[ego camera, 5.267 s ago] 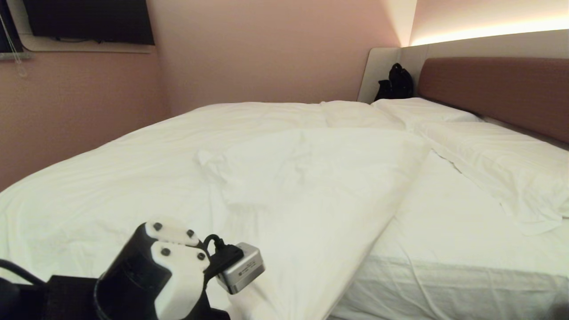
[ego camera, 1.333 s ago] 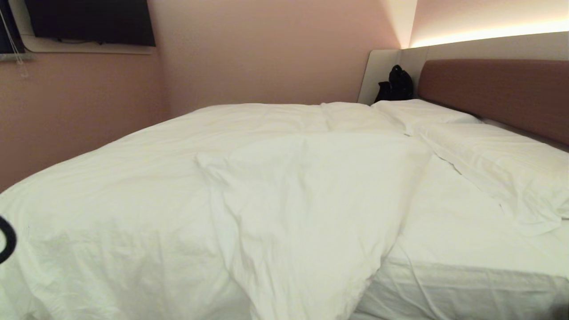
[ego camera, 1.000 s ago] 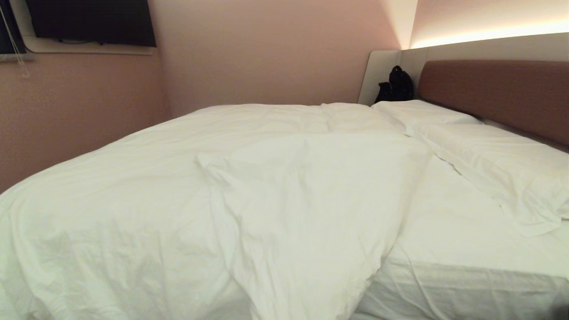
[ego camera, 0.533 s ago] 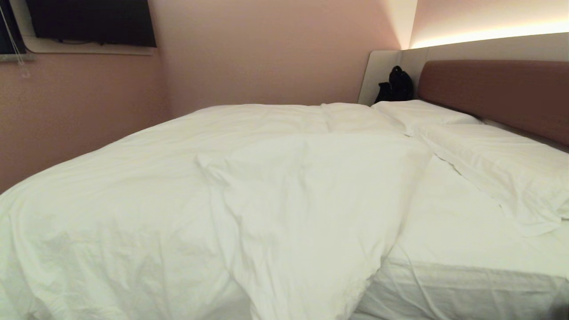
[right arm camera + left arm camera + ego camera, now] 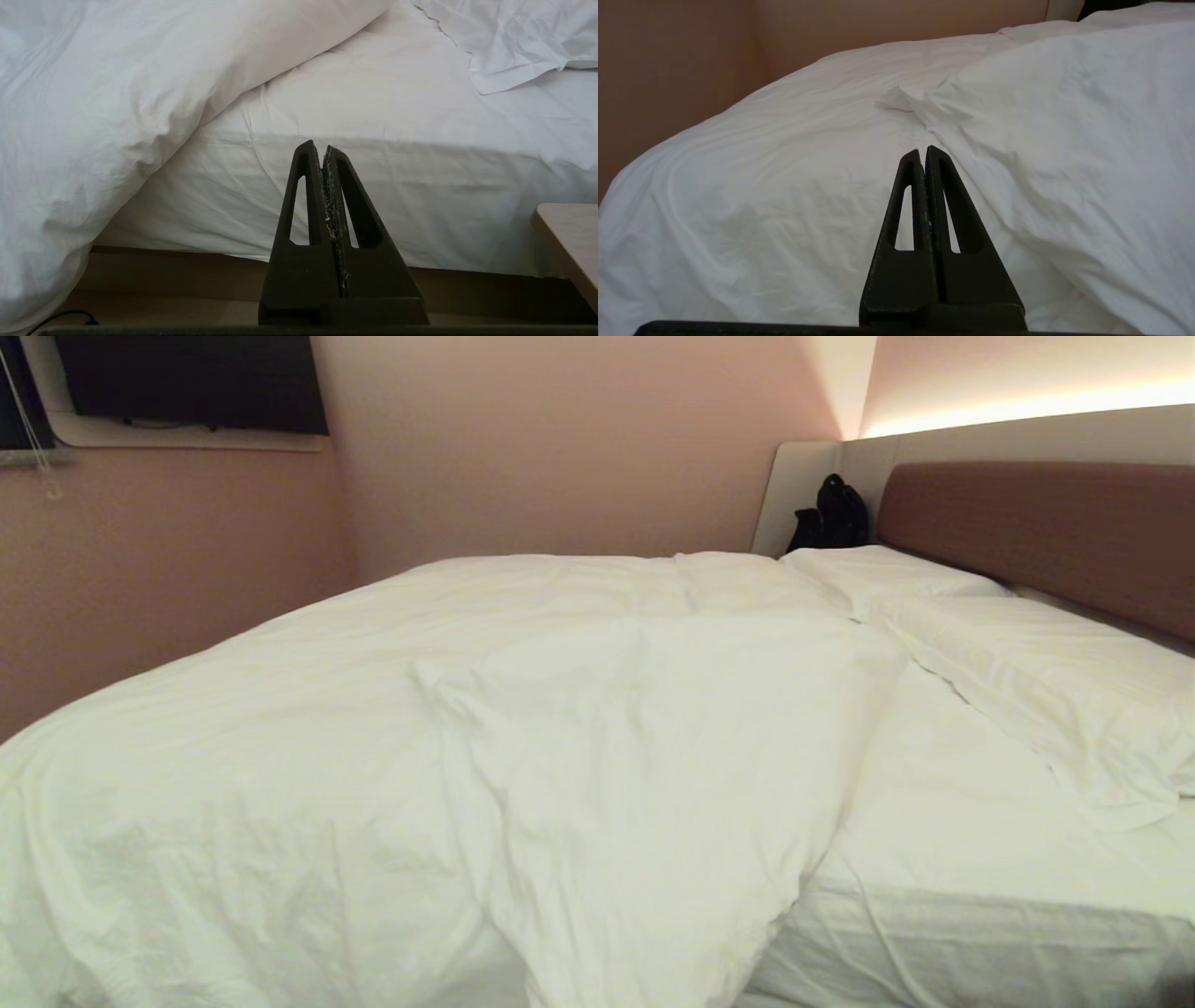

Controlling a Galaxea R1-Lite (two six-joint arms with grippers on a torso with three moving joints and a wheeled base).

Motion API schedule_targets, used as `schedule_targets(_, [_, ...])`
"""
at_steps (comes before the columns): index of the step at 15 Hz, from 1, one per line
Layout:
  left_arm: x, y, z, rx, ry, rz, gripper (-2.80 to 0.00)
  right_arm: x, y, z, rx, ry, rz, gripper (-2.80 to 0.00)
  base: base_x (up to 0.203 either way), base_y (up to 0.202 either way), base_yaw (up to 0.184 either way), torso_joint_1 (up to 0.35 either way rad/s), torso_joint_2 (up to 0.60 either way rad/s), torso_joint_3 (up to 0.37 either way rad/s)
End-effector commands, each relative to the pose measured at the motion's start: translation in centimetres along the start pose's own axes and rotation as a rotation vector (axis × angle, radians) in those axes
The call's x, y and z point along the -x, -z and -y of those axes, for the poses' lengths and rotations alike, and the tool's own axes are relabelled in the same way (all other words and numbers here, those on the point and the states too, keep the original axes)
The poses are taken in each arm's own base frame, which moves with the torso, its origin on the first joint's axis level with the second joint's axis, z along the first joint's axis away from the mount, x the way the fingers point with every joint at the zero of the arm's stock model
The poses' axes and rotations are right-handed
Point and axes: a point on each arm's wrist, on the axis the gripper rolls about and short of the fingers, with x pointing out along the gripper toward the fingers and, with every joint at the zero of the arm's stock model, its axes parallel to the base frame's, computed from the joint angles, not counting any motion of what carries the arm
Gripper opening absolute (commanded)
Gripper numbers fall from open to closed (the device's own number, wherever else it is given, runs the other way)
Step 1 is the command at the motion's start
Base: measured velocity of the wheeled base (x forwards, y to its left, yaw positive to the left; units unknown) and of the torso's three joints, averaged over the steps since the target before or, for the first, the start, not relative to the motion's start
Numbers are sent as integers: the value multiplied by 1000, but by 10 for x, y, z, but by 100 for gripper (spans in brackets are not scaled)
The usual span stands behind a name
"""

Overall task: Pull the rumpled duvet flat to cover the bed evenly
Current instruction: Flatten the corners of the folded blanket

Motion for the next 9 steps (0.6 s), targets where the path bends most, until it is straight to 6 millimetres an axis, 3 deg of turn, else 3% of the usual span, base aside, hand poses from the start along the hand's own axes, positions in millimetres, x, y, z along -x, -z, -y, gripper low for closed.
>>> schedule_targets(1, [0,12,1,-5,-1,21,-280,0,0,0,0,0,0,-280,0,0,0,0,0,0])
schedule_targets(9, [-5,57,5,3,12,-87,-280,0,0,0,0,0,0,-280,0,0,0,0,0,0])
